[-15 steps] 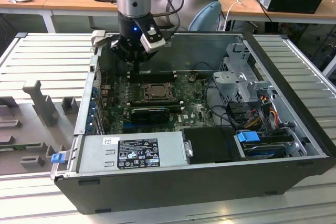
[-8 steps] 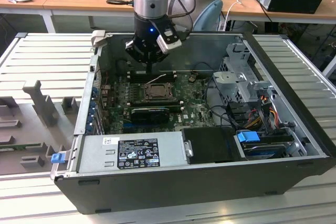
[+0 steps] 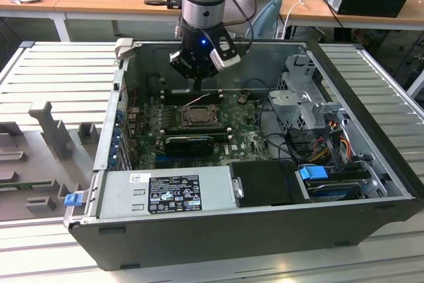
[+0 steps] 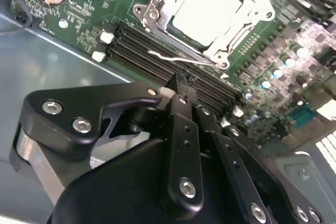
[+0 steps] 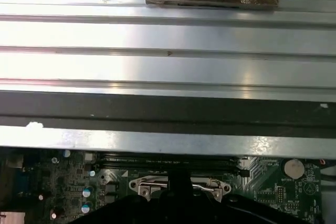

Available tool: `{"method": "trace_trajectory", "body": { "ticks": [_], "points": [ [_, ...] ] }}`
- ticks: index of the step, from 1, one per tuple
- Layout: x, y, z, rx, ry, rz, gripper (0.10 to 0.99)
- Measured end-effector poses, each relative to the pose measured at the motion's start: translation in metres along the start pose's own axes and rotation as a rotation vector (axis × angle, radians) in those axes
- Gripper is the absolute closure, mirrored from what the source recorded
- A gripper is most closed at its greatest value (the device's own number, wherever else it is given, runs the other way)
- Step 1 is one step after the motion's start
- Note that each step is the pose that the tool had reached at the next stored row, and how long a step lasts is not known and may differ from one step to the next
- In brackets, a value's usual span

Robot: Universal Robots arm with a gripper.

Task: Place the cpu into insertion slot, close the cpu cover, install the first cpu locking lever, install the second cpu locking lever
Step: 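Install the first cpu locking lever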

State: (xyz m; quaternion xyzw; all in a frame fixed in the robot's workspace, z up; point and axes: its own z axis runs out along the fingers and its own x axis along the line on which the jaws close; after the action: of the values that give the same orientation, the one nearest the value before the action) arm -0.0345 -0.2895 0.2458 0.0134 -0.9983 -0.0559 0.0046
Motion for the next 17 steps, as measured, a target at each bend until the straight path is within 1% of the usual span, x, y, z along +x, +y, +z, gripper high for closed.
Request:
{"method": "trace_trajectory", "body": {
  "ticks": [6, 7, 9, 10, 11, 12, 14, 15, 17],
  "points": [
    [-0.0058, -0.0015, 0.0128, 0.000, 0.0001, 0.000, 0.980],
    [-0.0060, -0.0016, 0.0139, -0.001, 0.0000, 0.000, 0.980],
    [-0.0060, -0.0018, 0.0152, -0.008, 0.0000, 0.000, 0.980],
    [-0.0060, -0.0018, 0.0160, -0.015, -0.0003, 0.000, 0.980],
    [-0.0060, -0.0019, 0.0166, -0.019, -0.0006, 0.000, 0.980],
    [-0.0060, -0.0020, 0.0178, -0.020, -0.0008, 0.000, 0.980],
    [-0.0064, -0.0023, 0.0199, -0.019, -0.0005, 0.000, 0.980],
    [-0.0064, -0.0023, 0.0203, -0.014, -0.0003, 0.000, 0.980],
    [-0.0064, -0.0029, 0.0208, -0.013, -0.0009, -0.001, 0.980]
  ]
}}
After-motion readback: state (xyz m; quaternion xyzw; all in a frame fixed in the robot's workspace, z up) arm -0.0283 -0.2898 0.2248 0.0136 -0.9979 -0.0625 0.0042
